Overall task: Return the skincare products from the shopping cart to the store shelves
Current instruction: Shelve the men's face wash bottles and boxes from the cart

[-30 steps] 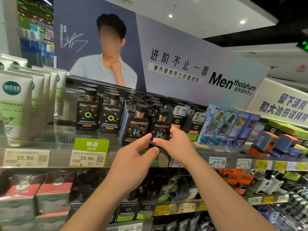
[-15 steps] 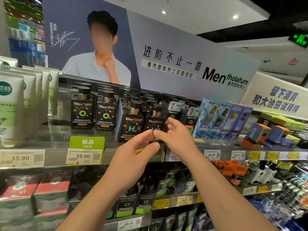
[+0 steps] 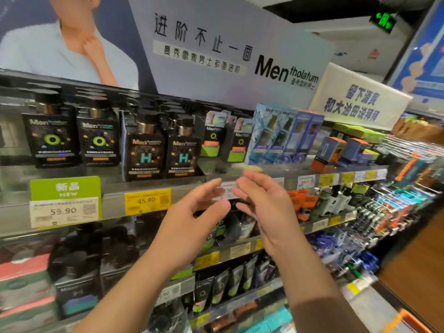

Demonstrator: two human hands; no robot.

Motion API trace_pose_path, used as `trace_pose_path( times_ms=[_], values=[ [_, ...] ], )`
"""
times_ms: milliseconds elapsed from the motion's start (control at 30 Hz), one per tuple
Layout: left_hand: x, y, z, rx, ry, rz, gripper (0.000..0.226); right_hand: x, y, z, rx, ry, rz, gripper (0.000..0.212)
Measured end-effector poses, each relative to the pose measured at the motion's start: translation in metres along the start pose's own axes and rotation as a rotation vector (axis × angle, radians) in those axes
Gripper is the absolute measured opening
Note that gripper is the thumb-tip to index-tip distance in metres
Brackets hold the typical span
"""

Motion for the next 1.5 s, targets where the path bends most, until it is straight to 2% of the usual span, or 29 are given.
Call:
trace_pose_path(
  times_ms=[267, 367, 433, 500, 633, 767, 933, 1067, 1233, 1367, 1500],
  values=[
    [-0.019, 0.074, 0.002, -0.228, -0.017, -0.027, 0.058, 0.024, -0.09, -0.039, 0.195, 0.061, -0.05, 0.018],
    [-0.029, 0.111, -0.002, -0.357, -0.014, -0.029, 0.053, 0.034, -0.126, -0.062, 0.303, 0.082, -0.071, 0.014],
    [-0.036, 0.136, -0.009, -0.445, -0.049, -0.112, 0.051, 0.04, -0.15, -0.081, 0.397, 0.089, -0.063, 0.014],
    [-0.04, 0.164, -0.017, -0.546, -0.091, -0.188, 0.056, 0.046, -0.172, -0.103, 0.481, 0.099, -0.075, 0.012],
    [-0.062, 0.22, -0.036, -0.682, -0.152, -0.189, 0.062, 0.058, -0.215, -0.154, 0.623, 0.132, -0.107, 0.016],
    [-0.065, 0.273, -0.068, -0.848, -0.148, -0.098, 0.068, 0.073, -0.262, -0.213, 0.778, 0.17, -0.095, 0.017],
    [-0.061, 0.337, -0.097, -0.95, -0.116, 0.029, 0.036, 0.105, -0.333, -0.278, 0.963, 0.247, 0.005, 0.015],
    [-0.06, 0.371, -0.114, -0.996, -0.137, 0.105, 0.017, 0.125, -0.37, -0.307, 1.01, 0.306, 0.025, 0.019],
    [-0.065, 0.427, -0.138, -1.034, -0.19, 0.202, 0.041, 0.157, -0.432, -0.338, 1.084, 0.388, 0.082, 0.018],
    [-0.081, 0.466, -0.156, -1.025, -0.258, 0.259, 0.022, 0.178, -0.475, -0.352, 1.055, 0.454, 0.085, 0.019],
    [-0.103, 0.495, -0.169, -1.054, -0.305, 0.355, 0.049, 0.203, -0.513, -0.362, 1.018, 0.544, 0.073, 0.015]
  ],
)
Point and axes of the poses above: each hand's wrist, its own z-axis towards the middle knuckle, its own y-axis out of the palm, x = y × z, the point moved 7 cm from there along z, towards the middle knuckle, and after that the axes turned 13 degrees about z, right-handed, at the moved point
